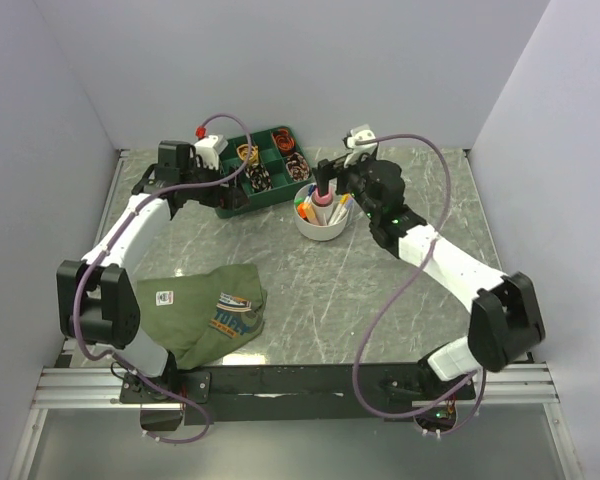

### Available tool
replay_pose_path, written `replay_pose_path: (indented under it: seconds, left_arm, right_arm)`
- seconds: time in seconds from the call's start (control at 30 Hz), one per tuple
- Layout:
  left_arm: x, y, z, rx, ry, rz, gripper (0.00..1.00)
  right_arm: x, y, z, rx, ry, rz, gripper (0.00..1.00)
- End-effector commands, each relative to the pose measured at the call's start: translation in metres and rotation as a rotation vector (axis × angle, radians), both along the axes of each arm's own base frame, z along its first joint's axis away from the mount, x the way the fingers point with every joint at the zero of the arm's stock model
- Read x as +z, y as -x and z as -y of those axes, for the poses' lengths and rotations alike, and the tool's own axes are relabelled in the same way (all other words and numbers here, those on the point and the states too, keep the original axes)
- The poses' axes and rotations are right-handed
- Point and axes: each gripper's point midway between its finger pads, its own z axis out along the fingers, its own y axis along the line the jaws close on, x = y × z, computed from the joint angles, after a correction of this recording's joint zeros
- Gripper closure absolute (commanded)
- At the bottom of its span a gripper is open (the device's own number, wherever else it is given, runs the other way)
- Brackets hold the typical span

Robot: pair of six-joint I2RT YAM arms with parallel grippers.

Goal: Sort the stationery into containers
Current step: Place the stationery in the storage box, then reset both arms

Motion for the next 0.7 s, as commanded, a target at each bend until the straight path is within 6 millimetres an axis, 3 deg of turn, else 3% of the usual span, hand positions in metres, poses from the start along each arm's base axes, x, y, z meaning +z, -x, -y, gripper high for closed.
replay_pose_path:
  seconds: [0.0, 0.1, 0.3, 0.5, 0.67]
  left_arm:
    - [0.043, 0.002, -0.001, 0.005, 0.025, 0.132, 0.01]
    - [0.047, 0.003, -0.011, 0.05, -0.003, 0.158, 0.01]
    - [0.041, 0.013, -0.015, 0.061, -0.021, 0.172, 0.0]
    - [0.02, 0.018, -0.024, 0.075, -0.066, 0.152, 0.01]
    - [0.01, 0.016, -0.034, 0.101, -0.08, 0.128, 0.0]
  right_arm:
    - [-0.011, 0.019, 0.02, -0.023, 0.08, -0.129, 0.0]
    - [-0.045, 0.046, 0.034, -0.009, 0.155, -0.271, 0.0]
    - [-0.09, 0.087, 0.097, -0.226, 0.279, -0.418, 0.0]
    - [-0.094, 0.117, 0.136, -0.35, 0.35, -0.462, 0.0]
    - [-0.08, 0.128, 0.149, -0.377, 0.36, -0.421, 0.0]
